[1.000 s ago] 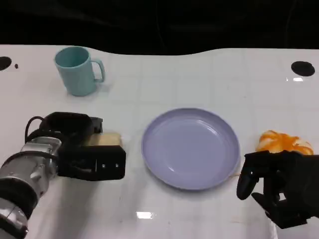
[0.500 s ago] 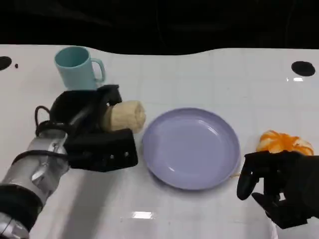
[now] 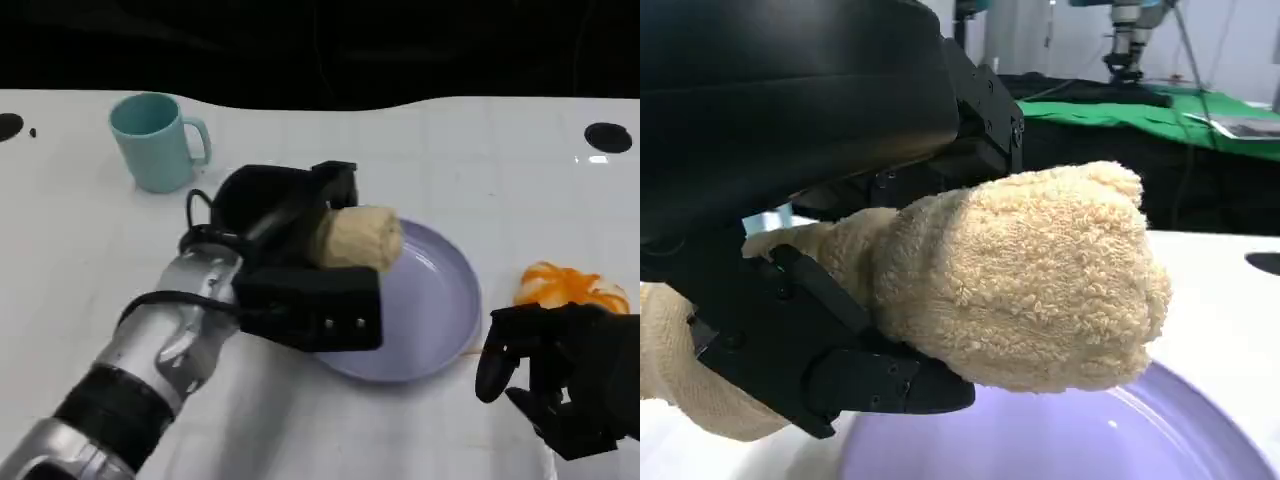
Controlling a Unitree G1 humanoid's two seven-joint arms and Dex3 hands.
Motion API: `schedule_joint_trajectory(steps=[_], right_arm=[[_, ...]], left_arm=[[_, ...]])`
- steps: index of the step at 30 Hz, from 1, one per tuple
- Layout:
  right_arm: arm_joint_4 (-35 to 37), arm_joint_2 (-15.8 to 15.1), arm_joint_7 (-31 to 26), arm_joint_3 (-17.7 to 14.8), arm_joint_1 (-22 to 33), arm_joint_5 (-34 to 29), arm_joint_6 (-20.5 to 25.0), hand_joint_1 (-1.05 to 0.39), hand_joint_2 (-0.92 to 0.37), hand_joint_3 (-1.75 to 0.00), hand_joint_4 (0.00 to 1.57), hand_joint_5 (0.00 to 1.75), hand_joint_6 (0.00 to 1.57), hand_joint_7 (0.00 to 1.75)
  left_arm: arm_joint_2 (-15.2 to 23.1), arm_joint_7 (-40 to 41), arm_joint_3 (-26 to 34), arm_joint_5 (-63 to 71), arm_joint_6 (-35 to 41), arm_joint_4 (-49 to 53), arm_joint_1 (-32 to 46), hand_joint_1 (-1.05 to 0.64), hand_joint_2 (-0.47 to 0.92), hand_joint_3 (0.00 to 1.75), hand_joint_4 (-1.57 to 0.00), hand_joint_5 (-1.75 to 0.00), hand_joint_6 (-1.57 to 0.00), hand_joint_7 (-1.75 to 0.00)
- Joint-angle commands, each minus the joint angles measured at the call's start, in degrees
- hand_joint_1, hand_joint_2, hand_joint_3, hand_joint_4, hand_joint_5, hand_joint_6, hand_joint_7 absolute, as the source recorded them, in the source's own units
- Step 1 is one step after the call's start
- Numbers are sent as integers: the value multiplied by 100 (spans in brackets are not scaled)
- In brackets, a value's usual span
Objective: Grasp the towel on the left side of the plate with the left hand and place it into the plate.
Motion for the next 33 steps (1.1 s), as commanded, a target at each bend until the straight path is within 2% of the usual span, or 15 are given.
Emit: schedule_joint_trajectory(steps=[1, 4, 6, 7, 8, 9, 11, 14, 16, 18, 27, 30, 33], right_arm=[[9, -50, -12, -5, 28, -15, -91, 0, -60, -104, 71, 170, 68, 142], [12, -29, -37, 9, 37, -33, -93, 0, -59, -104, 71, 170, 68, 141], [-1, -20, -53, 32, 32, -61, -45, 0, -60, -104, 71, 169, 69, 142], [-4, -20, -56, 43, 29, -74, -37, 0, -60, -104, 71, 169, 69, 143], [-3, -23, -55, 53, 24, -85, -39, 0, -60, -103, 72, 169, 69, 143], [-7, -23, -52, 61, 19, -95, -38, 0, -60, -103, 72, 169, 69, 143], [-14, -7, -43, 59, 9, -86, -33, 0, -60, -102, 71, 170, 68, 143], [-18, 18, -40, 41, 7, -61, -36, 0, -61, -102, 71, 170, 67, 143], [-5, 15, -31, 22, 14, -50, -62, 1, -61, -102, 71, 170, 67, 143], [-20, 25, -18, -5, 16, -19, 4, 0, -62, -101, 69, 169, 67, 142], [-6, -33, 7, -30, 29, -32, -52, 0, -62, -100, 69, 170, 67, 142], [-11, -36, 11, -32, 26, -31, -50, 1, -62, -100, 69, 170, 67, 142], [38, -60, 13, -31, 35, -47, -194, 1, -62, -100, 70, 170, 67, 143]], left_arm=[[-283, -250, -224, 145, 161, 57, -328, -23, 58, 75, -86, -175, -68, -149], [-467, -476, -342, 196, 305, 158, -456, -25, 68, 56, -85, -175, -73, -127], [-591, -649, -396, 179, 419, 243, -532, -27, 81, 36, -77, -174, -77, -93], [-631, -695, -412, 164, 440, 285, -553, -29, 87, 25, -78, -163, -81, -69], [-651, -731, -426, 155, 441, 320, -564, -29, 90, 21, -76, -156, -82, -57], [-653, -780, -459, 176, 442, 341, -573, -30, 91, 20, -73, -146, -84, -46], [-618, -993, -539, 237, 489, 321, -601, -35, 92, 18, -55, -121, -71, -23], [-535, -1291, -648, 350, 604, 214, -620, -47, 92, 19, -41, -57, -52, -4], [-495, -1352, -698, 432, 656, 182, -609, -53, 92, 17, -36, -38, -43, -1], [-456, -1413, -728, 495, 684, 166, -598, -60, 92, 14, -34, -32, -37, 0], [-233, -1864, -650, 406, 712, -195, -504, -75, 92, 10, -24, -26, -25, 0], [-97, -1981, -516, 232, 635, -404, -426, -76, 92, 10, -22, -26, -25, -1], [62, -2221, -265, -81, 646, -816, -266, -71, 92, 13, -27, -30, -31, -3]])
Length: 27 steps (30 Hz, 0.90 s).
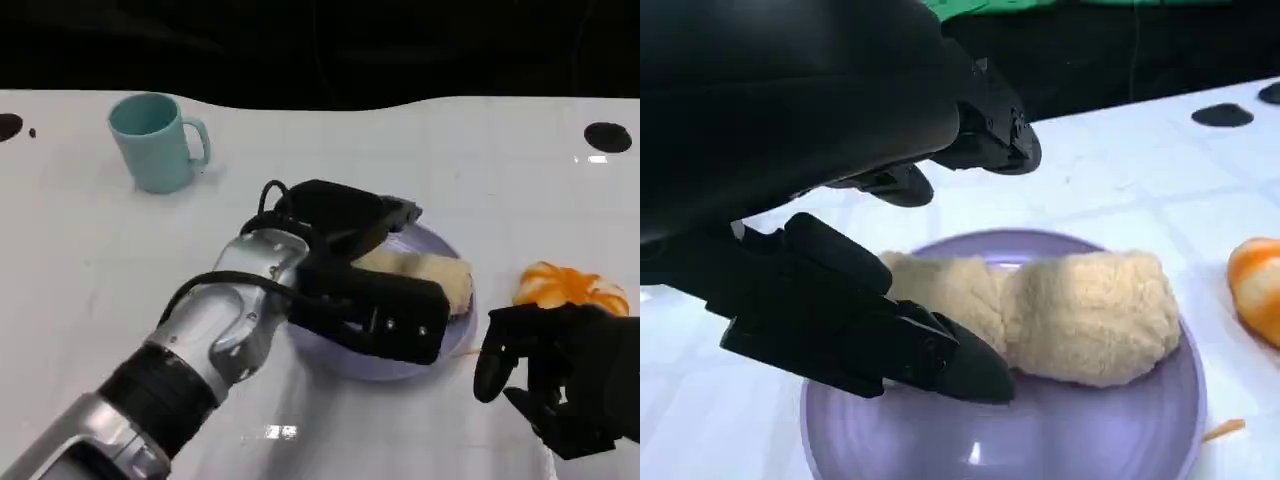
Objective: Grasp the towel on the left side of the plate with the left hand and place it into the plate.
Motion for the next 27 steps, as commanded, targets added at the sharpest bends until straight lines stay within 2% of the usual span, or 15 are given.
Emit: schedule_joint_trajectory(steps=[1, 8, 10, 14, 16, 18, 21, 23, 27], right_arm=[[18, -80, 15, -53, 32, 9, -125, 1, -62, -101, 70, 170, 67, 143], [14, -86, 20, -54, 36, -1, -121, 1, -61, -102, 70, 170, 67, 143], [16, -69, 21, -64, 32, 18, -78, 1, -61, -102, 70, 170, 67, 143], [53, -82, 16, -51, 27, -2, -145, 1, -61, -102, 70, 169, 68, 143], [100, -114, 14, -25, 24, -44, -232, 1, -60, -102, 71, 169, 68, 143], [101, -98, 22, -15, 4, -37, -158, 0, -60, -102, 71, 169, 68, 142], [62, -81, 24, 4, -16, -39, -69, 0, -61, -102, 70, 169, 68, 142], [55, -77, 19, 13, -16, -43, -77, 1, -60, -101, 70, 168, 68, 142], [40, -71, 19, 20, -35, -51, 3, 0, -60, -101, 70, 168, 68, 141]], left_arm=[[307, -434, 415, -467, 34, -612, 228, -70, 92, 14, -28, -31, -33, -4], [784, -1470, 1273, -1763, 301, -1799, 854, -55, 92, 24, -39, -38, -50, -10], [824, -1810, 1576, -2285, 588, -2117, 1022, -45, 92, 24, -55, -49, -59, -11], [923, -2179, 2007, -3033, 1100, -2722, 1350, -34, 92, 27, -65, -86, -76, -14], [941, -2303, 2300, -3523, 1361, -3080, 1619, -28, 92, 27, -65, -116, -83, -33], [1003, -2414, 2541, -3958, 1719, -3484, 1883, -23, 91, 33, -68, -132, -81, -65], [1159, -2457, 2850, -4430, 2247, -4167, 2297, -22, 85, 45, -72, -141, -81, -86], [1251, -2424, 3033, -4691, 2616, -4565, 2536, -22, 74, 66, -72, -146, -80, -92], [1284, -2124, 3390, -5006, 3439, -5496, 3129, -15, 58, 94, -74, -151, -79, -107]])
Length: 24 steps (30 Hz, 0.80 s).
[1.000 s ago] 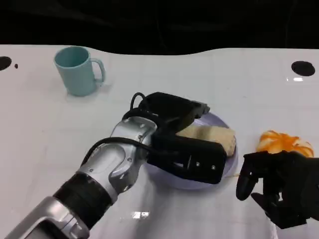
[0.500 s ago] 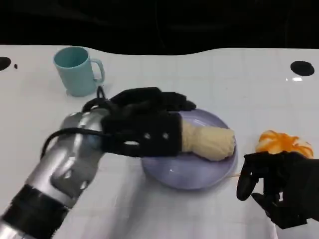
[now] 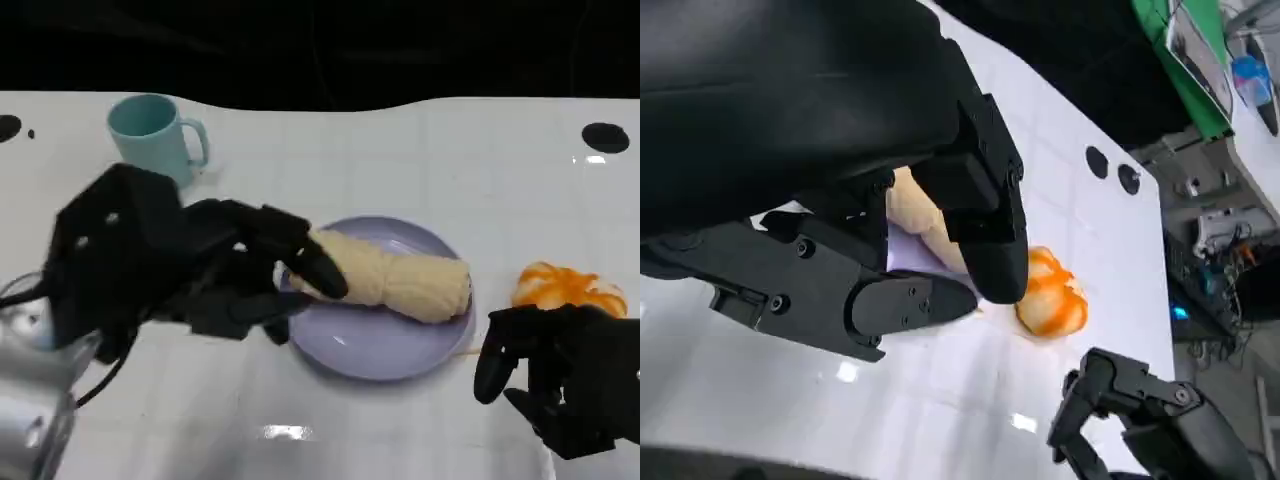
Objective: Grasp the towel on the left side of the plate with the left hand and place it into the plate.
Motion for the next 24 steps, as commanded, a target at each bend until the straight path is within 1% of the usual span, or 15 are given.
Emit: schedule_joint_trajectory(steps=[1, 2, 3, 6, 8, 11, 17, 21, 24], right_arm=[[-44, -44, 13, -16, -22, -6, 99, 0, -60, -100, 70, 168, 68, 141], [-41, -52, 26, -20, -25, 0, 102, 0, -61, -100, 70, 168, 68, 141], [-28, -62, 37, -31, -28, 8, 88, 0, -61, -100, 70, 168, 68, 141], [41, -81, 56, -56, -27, 18, -28, 0, -62, -99, 70, 169, 68, 141], [61, -75, 55, -71, -26, 21, -49, 0, -62, -100, 70, 169, 68, 141], [78, -65, 55, -117, -22, 44, -66, 0, -62, -100, 70, 169, 68, 141], [194, -106, 63, -180, -6, 56, -286, 1, -61, -101, 71, 169, 69, 141], [275, -111, 65, -228, 36, 78, -487, 1, -58, -106, 72, 169, 70, 140], [256, -138, 70, -243, 53, 44, -493, 1, -58, -107, 72, 170, 70, 141]], left_arm=[[53, 345, 434, -433, 818, -923, 610, -11, 54, 106, -74, -156, -77, -117], [32, 412, 568, -571, 961, -1190, 850, -9, 51, 113, -74, -158, -75, -122], [28, 484, 660, -666, 1033, -1421, 1071, -7, 49, 121, -76, -167, -74, -134], [-43, 692, 876, -1010, 1365, -1964, 1555, -6, 48, 129, -82, -174, -76, -146], [-87, 844, 998, -1252, 1728, -2253, 1747, -7, 48, 132, -85, -174, -78, -150], [-107, 1062, 1108, -1499, 2078, -2522, 1935, -6, 47, 135, -88, -175, -79, -154], [-123, 1420, 1139, -1855, 2554, -2441, 2078, -8, 42, 143, -91, -175, -81, -159], [-37, 1498, 1071, -1921, 2523, -2029, 2033, -9, 41, 144, -89, -175, -78, -164], [66, 1448, 1021, -1970, 2486, -1678, 1879, -10, 42, 144, -89, -175, -77, -167]])
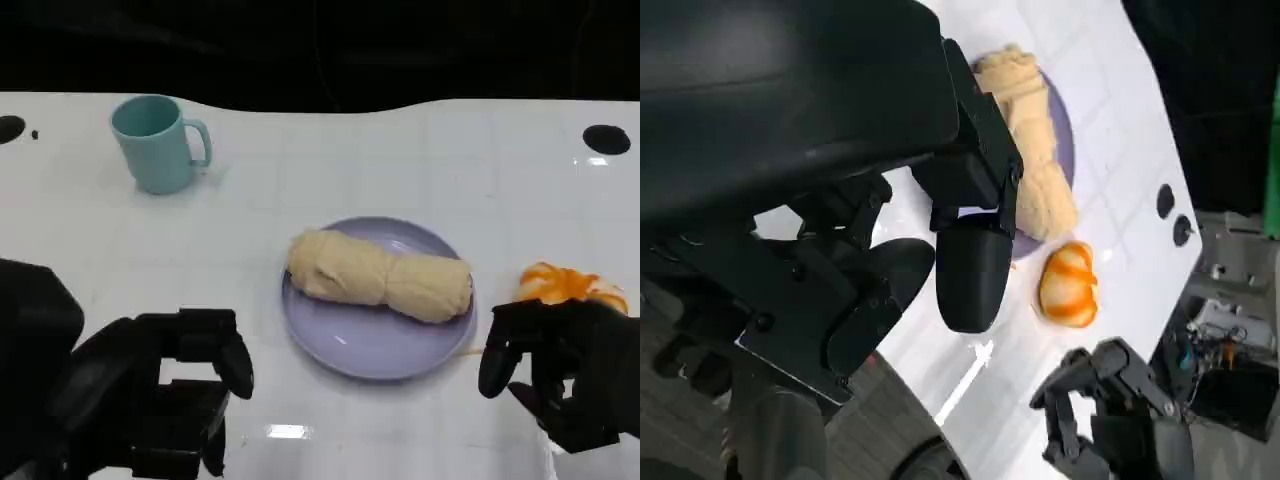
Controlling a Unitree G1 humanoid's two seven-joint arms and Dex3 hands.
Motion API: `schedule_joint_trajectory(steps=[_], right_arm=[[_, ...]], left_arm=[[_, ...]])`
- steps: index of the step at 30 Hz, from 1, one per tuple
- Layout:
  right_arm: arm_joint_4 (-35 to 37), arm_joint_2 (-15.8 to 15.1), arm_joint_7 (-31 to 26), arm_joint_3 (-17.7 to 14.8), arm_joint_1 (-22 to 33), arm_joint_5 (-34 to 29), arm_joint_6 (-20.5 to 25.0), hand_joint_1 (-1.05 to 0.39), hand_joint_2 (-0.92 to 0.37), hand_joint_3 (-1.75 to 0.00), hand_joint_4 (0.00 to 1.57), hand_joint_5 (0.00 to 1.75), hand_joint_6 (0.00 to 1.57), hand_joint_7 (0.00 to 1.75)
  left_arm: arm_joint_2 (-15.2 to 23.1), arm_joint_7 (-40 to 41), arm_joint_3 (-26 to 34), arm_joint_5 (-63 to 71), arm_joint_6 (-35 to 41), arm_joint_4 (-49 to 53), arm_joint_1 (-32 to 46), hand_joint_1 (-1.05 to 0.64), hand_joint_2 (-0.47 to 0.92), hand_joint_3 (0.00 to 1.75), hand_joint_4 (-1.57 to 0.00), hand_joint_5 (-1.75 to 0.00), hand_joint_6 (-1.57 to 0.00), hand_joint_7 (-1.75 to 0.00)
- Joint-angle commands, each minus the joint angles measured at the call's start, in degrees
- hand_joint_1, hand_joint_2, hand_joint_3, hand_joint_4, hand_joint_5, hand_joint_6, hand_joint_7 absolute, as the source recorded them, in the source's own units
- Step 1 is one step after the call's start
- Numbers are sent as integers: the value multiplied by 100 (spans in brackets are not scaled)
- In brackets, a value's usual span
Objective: Grasp the towel on the left side of the plate with the left hand and place it into the plate.
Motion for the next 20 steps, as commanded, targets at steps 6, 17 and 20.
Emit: schedule_joint_trajectory(steps=[6, 17, 20], right_arm=[[-12, -114, 31, -100, 44, 3, -2, 1, -59, -104, 71, 170, 69, 140], [-31, -92, 70, -165, 43, 78, 64, 2, -61, -103, 70, 169, 68, 141], [-43, -85, 71, -185, 49, 98, 72, 2, -60, -102, 71, 171, 69, 142]], left_arm=[[293, -44, -160, -155, -121, 764, -285, -10, 42, 143, -89, -175, -77, -165], [547, 1, -384, -172, -320, 924, -345, -9, 42, 144, -88, -175, -79, -162], [549, 30, -391, -195, -305, 945, -363, -9, 42, 144, -89, -175, -80, -162]])
